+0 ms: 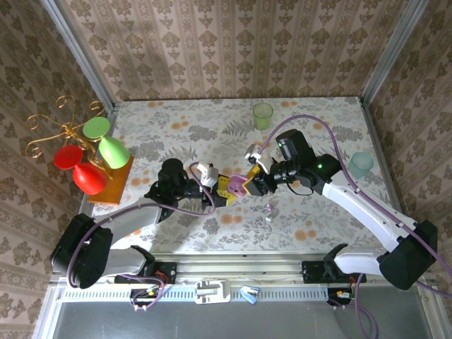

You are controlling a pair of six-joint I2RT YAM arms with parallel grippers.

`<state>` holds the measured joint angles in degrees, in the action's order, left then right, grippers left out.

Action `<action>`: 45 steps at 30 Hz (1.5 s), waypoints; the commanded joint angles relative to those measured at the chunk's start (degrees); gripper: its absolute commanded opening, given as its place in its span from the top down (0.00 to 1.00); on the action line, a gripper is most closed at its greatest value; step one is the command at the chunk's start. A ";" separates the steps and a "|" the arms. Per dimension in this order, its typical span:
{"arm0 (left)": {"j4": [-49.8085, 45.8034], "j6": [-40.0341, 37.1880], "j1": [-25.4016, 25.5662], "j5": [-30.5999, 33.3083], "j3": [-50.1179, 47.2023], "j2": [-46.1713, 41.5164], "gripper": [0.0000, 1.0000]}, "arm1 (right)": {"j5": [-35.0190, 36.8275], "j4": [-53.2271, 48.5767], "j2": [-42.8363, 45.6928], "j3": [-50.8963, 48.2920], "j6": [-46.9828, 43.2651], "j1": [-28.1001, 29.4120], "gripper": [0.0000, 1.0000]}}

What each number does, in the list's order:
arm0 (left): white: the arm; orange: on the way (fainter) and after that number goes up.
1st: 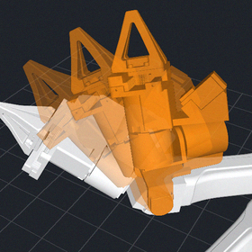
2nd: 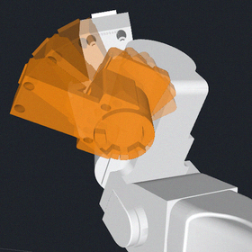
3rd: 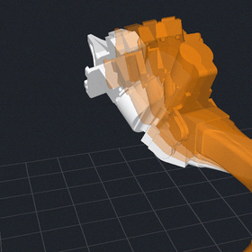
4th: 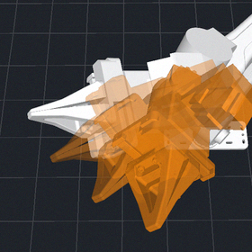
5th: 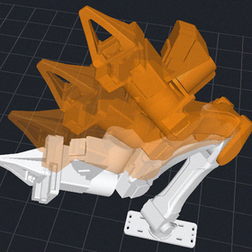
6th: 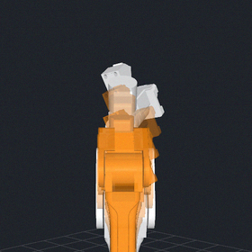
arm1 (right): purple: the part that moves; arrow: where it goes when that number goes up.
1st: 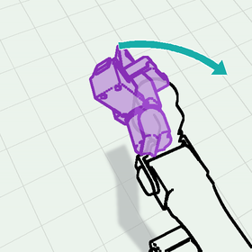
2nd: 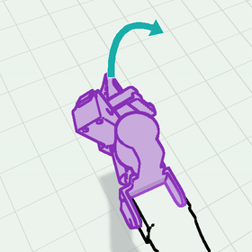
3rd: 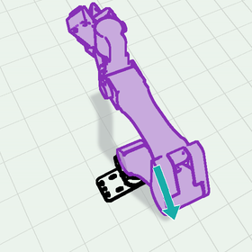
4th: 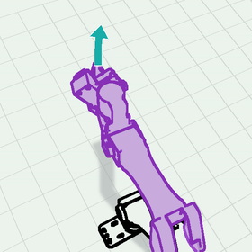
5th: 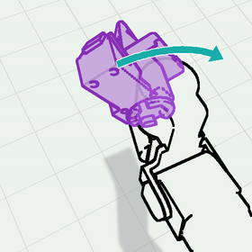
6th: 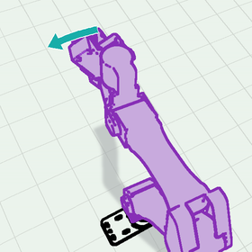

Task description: Insert the wireless bluetooth earbuds into the charging case

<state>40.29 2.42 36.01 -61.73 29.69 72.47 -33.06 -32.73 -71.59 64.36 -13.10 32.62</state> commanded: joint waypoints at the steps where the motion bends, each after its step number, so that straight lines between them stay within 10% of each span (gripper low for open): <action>1: 2.60 0.46 0.29 -1.56 1.62 0.65 0.78 | 1.07 1.62 1.46 -0.58 0.10 -0.19 0.57; 12: 5.06 1.68 -0.24 -1.37 1.51 1.10 0.78 | 0.14 3.93 2.78 -1.94 0.72 -0.19 0.63; 23: 5.31 -1.68 -3.39 5.63 -0.34 0.62 0.77 | 2.40 8.46 11.68 -5.95 6.47 -0.95 0.29; 35: 8.71 -6.08 -3.79 19.65 -1.65 -0.18 0.77 | 36.52 9.79 25.43 -18.29 42.20 -1.86 0.28; 45: 11.76 -4.54 -3.84 19.46 -2.70 -0.70 0.77 | 34.67 9.49 17.77 -29.30 57.63 -2.12 0.36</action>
<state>49.34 -2.15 32.53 -42.54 27.90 73.12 1.30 -23.49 -50.94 36.75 37.65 30.63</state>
